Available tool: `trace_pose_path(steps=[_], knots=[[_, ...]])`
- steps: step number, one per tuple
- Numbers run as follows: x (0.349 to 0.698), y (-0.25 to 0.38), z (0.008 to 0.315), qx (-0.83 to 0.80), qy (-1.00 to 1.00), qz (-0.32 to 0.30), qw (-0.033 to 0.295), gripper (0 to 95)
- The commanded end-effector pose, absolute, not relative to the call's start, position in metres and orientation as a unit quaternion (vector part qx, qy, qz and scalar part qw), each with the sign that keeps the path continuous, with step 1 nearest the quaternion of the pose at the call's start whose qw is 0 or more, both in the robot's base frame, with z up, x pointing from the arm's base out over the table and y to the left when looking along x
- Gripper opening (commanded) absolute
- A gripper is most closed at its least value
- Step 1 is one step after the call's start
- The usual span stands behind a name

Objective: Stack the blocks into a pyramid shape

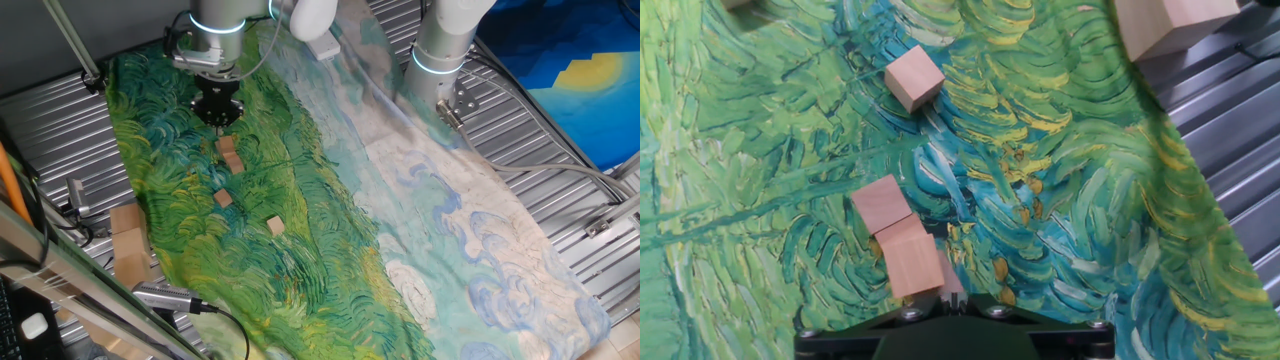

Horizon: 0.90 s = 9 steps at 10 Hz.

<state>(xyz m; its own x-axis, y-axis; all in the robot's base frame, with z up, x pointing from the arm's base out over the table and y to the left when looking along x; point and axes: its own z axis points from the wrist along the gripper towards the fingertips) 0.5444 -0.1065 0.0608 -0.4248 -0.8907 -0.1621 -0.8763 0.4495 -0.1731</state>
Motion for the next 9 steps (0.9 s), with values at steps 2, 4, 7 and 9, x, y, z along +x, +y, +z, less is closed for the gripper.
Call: trace_pose_path(steps=[2, 4, 7, 9], knots=[[0.5438, -0.1052, 0.0591, -0.515, 0.849, -0.024, 0.118, 0.0], [0.5439, -0.1042, 0.0585, -0.513, 0.85, -0.023, 0.119, 0.0], [0.5451, -0.0983, 0.0563, -0.509, 0.852, -0.021, 0.12, 0.0], [0.5459, -0.0966, 0.0561, -0.511, 0.851, -0.022, 0.12, 0.0]])
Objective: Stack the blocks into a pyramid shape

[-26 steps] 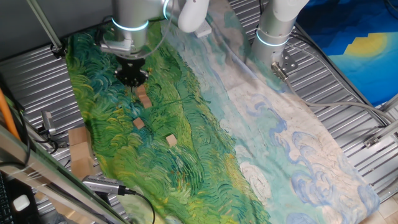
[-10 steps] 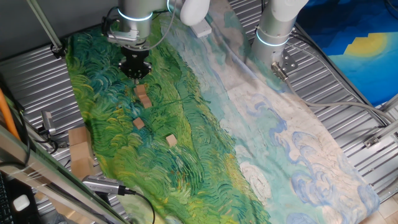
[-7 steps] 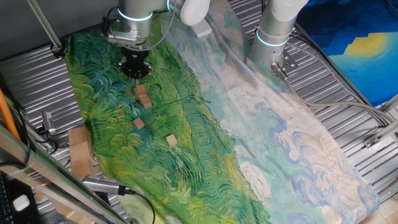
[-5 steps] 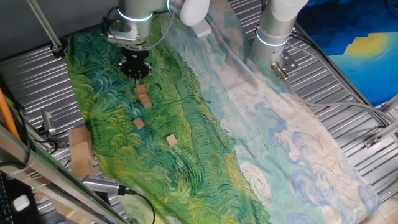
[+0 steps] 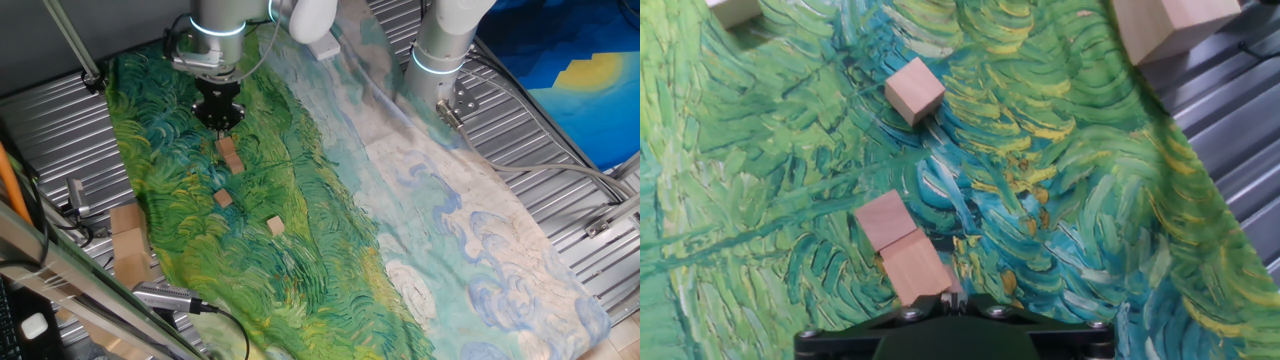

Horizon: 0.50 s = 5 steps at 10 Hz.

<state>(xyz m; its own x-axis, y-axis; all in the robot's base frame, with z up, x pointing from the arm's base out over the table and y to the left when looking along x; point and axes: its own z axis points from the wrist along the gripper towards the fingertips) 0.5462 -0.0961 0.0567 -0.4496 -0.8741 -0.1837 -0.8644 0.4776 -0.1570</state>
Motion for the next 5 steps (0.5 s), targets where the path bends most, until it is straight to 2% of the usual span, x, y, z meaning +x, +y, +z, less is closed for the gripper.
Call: trace_pose_path(steps=[1, 5], knots=[[0.5458, -0.0966, 0.0561, -0.515, 0.849, -0.024, 0.12, 0.0], [0.5449, -0.1008, 0.0587, -0.522, 0.844, -0.026, 0.122, 0.0]])
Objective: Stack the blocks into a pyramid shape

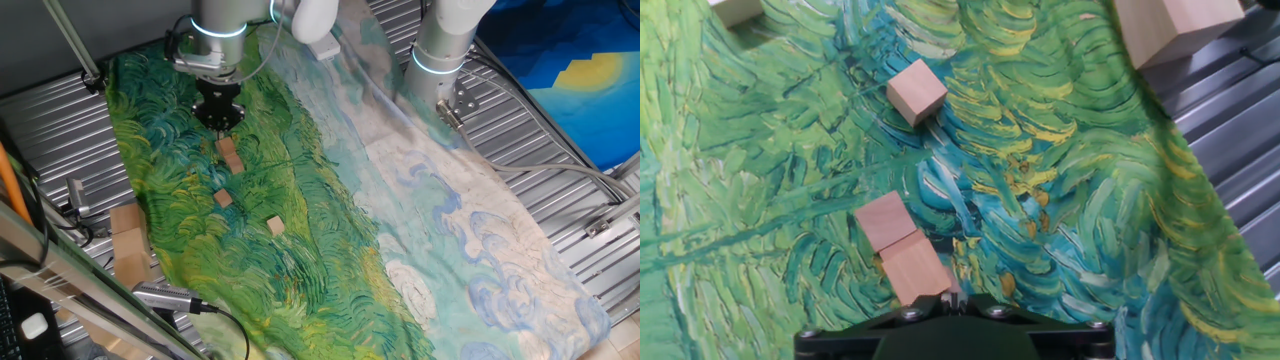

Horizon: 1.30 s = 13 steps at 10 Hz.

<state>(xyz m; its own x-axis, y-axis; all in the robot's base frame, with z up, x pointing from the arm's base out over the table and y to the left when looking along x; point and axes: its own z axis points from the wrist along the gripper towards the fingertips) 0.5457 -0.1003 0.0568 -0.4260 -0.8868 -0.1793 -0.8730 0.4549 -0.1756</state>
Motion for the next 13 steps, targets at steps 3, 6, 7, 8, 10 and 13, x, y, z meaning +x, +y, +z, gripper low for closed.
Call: trace_pose_path(steps=[3, 6, 7, 8, 10, 13], knots=[[0.541, -0.102, 0.08, -0.524, 0.843, -0.044, 0.109, 0.0], [0.535, -0.086, 0.1, -0.479, 0.871, -0.038, 0.1, 0.0], [0.534, -0.074, 0.1, -0.471, 0.876, -0.039, 0.097, 0.0], [0.533, -0.064, 0.1, -0.466, 0.879, -0.045, 0.094, 0.0], [0.525, -0.032, 0.097, -0.459, 0.883, -0.067, 0.079, 0.0], [0.515, 0.006, 0.084, -0.453, 0.885, -0.079, 0.071, 0.0]])
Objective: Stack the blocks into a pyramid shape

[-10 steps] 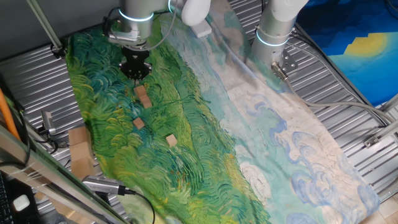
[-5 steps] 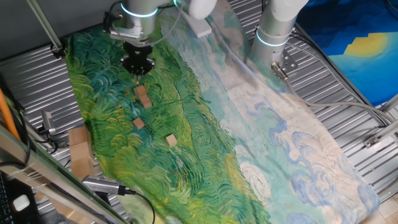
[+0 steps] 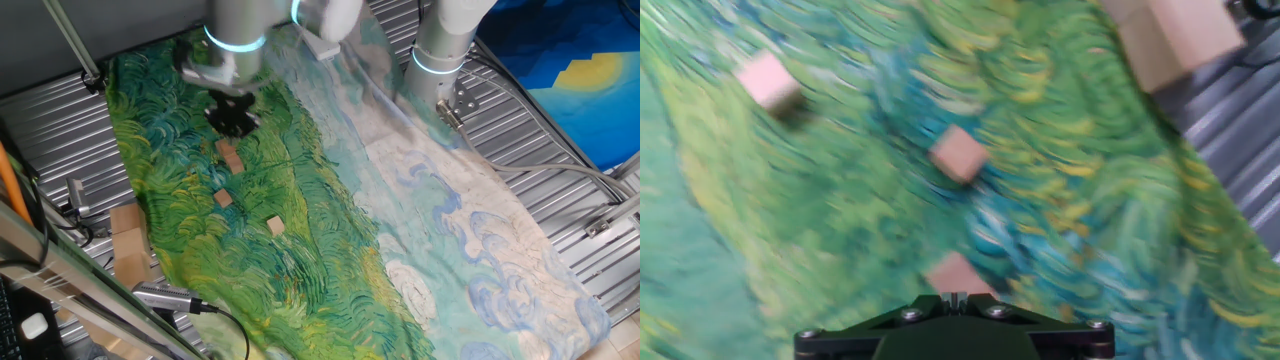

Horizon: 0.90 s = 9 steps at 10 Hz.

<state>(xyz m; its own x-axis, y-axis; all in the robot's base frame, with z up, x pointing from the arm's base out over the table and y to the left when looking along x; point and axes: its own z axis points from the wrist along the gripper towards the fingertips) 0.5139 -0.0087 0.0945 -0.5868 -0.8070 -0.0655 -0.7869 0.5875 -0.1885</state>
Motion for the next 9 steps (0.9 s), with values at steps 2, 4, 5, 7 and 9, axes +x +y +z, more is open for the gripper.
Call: trace_pose_path(steps=[2, 4, 5, 7, 9], knots=[[0.5161, 0.0061, 0.0839, -0.459, 0.883, -0.071, 0.066, 0.0], [0.5154, 0.0055, 0.0836, -0.451, 0.888, -0.066, 0.067, 0.0], [0.5154, 0.0055, 0.0836, -0.445, 0.891, -0.065, 0.067, 0.0], [0.5154, 0.0055, 0.0836, -0.464, 0.882, -0.073, 0.037, 0.0], [0.5154, 0.0055, 0.0836, -0.481, 0.872, -0.084, 0.035, 0.0]])
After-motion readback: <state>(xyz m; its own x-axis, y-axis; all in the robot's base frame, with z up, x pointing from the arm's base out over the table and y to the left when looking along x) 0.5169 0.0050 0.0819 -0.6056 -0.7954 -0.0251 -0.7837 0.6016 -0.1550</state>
